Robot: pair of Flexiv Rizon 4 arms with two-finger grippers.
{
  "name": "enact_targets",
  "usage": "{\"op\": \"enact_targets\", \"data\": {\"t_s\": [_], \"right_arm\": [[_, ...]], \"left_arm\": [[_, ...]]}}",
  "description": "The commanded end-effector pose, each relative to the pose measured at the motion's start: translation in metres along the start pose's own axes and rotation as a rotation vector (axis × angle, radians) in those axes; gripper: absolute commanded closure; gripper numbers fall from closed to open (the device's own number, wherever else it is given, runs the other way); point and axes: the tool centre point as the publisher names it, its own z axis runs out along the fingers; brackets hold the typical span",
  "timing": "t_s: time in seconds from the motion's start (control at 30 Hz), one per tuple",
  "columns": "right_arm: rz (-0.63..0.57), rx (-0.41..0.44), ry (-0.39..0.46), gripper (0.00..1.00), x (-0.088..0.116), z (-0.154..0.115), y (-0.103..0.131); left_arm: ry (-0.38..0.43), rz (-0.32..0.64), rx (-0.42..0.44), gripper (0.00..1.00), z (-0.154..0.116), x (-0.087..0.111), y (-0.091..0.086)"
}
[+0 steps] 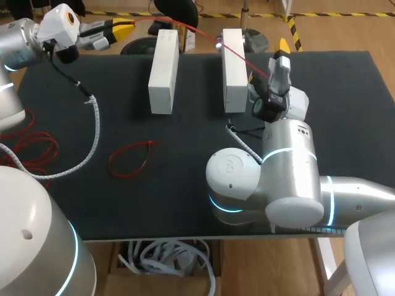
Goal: Grab the tape and strap the tape.
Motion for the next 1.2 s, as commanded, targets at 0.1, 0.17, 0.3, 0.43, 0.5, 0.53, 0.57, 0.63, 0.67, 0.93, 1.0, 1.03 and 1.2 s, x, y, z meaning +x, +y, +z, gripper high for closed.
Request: {"op": "enact_targets", "data": {"t_s": [0.1,0.17,0.3,0.43,0.5,0.53,0.57,0.63,0.67,0.93,1.0,1.03,1.2], "right_arm": [[-0.004,-0.001,-0.002,0.24,0.001,0.0,-0.003],[-0.004,0.0,0.001,0.27,0.001,0.0,-0.004],[-0.005,0.007,0.008,0.28,0.003,0.004,-0.009],[-0.004,0.018,0.014,0.29,0.003,0.005,-0.014],[-0.003,0.022,0.016,0.3,0.003,0.006,-0.016],[-0.003,0.023,0.016,0.32,0.003,0.006,-0.017],[-0.002,0.024,0.016,0.34,0.003,0.006,-0.018],[-0.001,0.027,0.015,0.34,0.003,0.005,-0.02],[-0.001,0.029,0.015,0.34,0.002,0.005,-0.02],[0.0,0.031,0.011,0.45,0.001,0.002,-0.022],[0.001,0.03,0.011,0.44,0.001,0.001,-0.022],[0.001,0.031,0.01,0.44,0.001,0.0,-0.022],[0.004,0.029,0.004,0.47,-0.001,-0.005,-0.021]], "left_arm": [[0.004,0.0,0.0,1.0,-0.001,-0.001,0.0],[0.004,0.0,0.0,1.0,-0.001,-0.001,0.0],[0.004,0.0,0.0,1.0,-0.001,-0.001,0.0],[0.004,0.0,0.0,1.0,-0.001,-0.001,0.0],[0.004,0.0,0.0,1.0,-0.001,-0.001,0.0],[0.004,0.0,0.0,1.0,-0.001,-0.001,0.0],[0.004,0.0,0.0,1.0,-0.001,-0.001,0.0],[0.004,0.0,0.0,1.0,-0.001,-0.001,0.0],[0.004,0.0,0.0,1.0,-0.001,-0.001,0.0],[0.004,0.0,0.0,1.0,-0.001,-0.001,0.0],[0.004,0.0,0.0,1.0,-0.001,-0.001,0.0],[0.004,0.0,0.0,1.0,-0.001,-0.001,0.0],[0.004,0.0,0.0,1.0,-0.001,-0.001,0.0]]}}
